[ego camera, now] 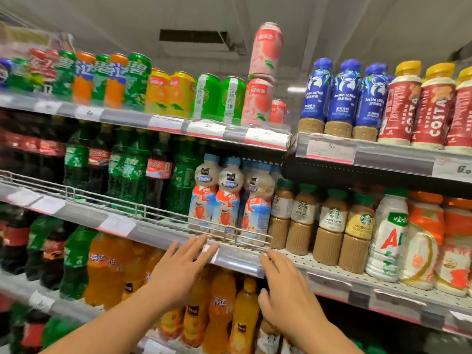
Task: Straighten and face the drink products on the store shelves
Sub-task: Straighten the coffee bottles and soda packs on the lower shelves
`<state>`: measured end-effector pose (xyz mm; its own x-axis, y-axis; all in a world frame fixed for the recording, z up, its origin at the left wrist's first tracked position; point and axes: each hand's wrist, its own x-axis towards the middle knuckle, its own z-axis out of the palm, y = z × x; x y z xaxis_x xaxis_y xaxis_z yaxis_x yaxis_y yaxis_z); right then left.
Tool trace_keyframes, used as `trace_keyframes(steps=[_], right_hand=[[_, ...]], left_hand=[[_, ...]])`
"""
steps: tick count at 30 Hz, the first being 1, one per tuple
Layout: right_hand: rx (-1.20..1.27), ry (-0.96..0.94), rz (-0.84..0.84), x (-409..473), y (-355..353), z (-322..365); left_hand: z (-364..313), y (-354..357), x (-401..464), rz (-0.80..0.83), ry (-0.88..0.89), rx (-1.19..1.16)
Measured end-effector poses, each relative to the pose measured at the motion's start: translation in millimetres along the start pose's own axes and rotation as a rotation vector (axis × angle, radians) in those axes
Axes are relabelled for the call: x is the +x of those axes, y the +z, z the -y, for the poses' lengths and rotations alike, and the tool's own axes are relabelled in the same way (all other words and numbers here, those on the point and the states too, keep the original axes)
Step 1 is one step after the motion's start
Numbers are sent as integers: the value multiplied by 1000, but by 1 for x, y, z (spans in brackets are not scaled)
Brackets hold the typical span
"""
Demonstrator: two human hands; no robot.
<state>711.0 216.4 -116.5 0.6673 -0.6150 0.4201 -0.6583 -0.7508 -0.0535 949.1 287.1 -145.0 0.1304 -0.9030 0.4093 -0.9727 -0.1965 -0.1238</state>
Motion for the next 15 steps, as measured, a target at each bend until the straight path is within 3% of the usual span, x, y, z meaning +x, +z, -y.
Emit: trace_keyframes(steps=[8,15], right_hand=[[-194,91,-32,24,30,46],[-175,101,-91,25,36,49]], left_hand=[[20,13,5,-59,143,-30],[30,2,12,-52,201,-68]])
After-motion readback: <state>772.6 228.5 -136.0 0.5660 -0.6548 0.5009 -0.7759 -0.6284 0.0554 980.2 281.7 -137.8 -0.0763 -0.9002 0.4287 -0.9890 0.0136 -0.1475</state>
